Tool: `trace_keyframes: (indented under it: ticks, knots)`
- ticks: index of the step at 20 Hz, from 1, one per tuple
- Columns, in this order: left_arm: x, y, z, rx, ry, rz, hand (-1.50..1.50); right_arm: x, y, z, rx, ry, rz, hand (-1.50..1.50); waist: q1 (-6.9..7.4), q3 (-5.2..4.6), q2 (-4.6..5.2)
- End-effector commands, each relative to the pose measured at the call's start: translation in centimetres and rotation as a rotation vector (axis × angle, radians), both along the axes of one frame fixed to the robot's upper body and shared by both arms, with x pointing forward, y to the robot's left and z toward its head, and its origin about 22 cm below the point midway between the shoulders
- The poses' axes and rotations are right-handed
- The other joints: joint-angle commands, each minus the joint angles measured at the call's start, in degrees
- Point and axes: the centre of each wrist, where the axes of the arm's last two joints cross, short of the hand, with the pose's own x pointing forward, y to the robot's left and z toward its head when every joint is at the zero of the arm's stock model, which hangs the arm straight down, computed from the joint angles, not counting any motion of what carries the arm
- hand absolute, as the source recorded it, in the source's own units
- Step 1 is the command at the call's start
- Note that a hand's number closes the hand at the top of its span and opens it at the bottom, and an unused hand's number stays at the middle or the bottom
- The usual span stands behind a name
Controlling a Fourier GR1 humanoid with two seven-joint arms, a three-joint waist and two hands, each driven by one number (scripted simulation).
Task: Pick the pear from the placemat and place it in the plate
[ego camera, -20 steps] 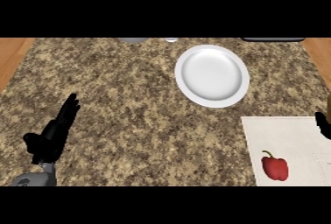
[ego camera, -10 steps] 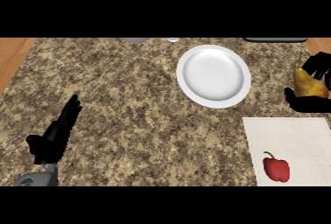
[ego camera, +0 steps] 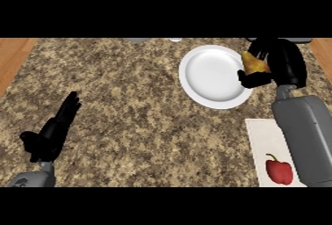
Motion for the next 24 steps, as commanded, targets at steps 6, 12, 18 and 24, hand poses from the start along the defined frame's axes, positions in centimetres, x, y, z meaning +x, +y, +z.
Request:
trace_keyframes:
  ticks: [6,12,18,24]
  knots:
    - [-0.4,0.2,-1.5,0.006,0.008,-0.015,0.0,5.2,4.0,-3.7,0.017,0.048,0.007,1.5,0.21,0.01,0.24]
    - [0.5,-1.9,-1.3,0.003,-0.012,-0.014,0.0,6.7,5.4,-3.7,0.2,0.029,-0.152,-1.5,0.74,0.02,0.51]
    - [0.7,0.0,-0.6,-0.01,0.004,-0.012,0.0,7.1,5.8,-5.3,0.323,0.075,-0.182,-1.5,0.64,0.04,0.41]
    - [-0.4,-1.4,-1.4,-0.003,-0.002,0.003,0.0,6.9,3.6,-4.0,0.583,-0.153,-0.243,-1.5,0.19,0.08,0.25]
